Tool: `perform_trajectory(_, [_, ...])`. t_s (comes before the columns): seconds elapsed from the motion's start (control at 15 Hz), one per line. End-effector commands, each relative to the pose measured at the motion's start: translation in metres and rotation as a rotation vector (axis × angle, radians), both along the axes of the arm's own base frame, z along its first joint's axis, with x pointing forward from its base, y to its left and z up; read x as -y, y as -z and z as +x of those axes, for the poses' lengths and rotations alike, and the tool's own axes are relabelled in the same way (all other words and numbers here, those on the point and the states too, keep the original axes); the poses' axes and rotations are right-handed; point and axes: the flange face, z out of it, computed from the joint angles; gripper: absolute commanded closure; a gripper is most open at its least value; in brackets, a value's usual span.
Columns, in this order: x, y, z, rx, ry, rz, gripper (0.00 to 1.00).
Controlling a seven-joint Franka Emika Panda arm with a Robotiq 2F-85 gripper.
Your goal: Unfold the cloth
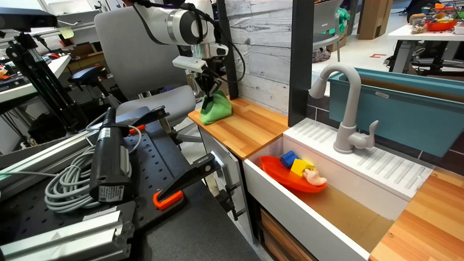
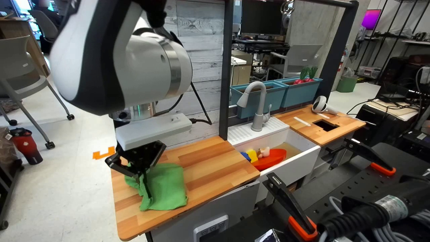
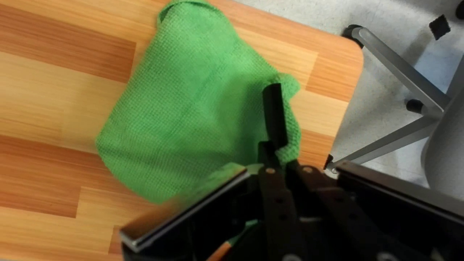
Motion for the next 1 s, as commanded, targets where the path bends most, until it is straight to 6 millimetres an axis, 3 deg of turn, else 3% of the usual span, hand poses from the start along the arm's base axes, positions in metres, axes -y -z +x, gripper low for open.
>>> perform_trajectory(0.0, [-0.001, -0.057, -0.019, 0.046, 0.032, 0.000, 0.99])
perform_trajectory(0.6, [0.017, -0.200, -0.080, 0.138, 0.116, 0.030, 0.99])
perform_trajectory(0.93, [0.055, -0.239, -0.092, 0.145, 0.173, 0.079, 0.99])
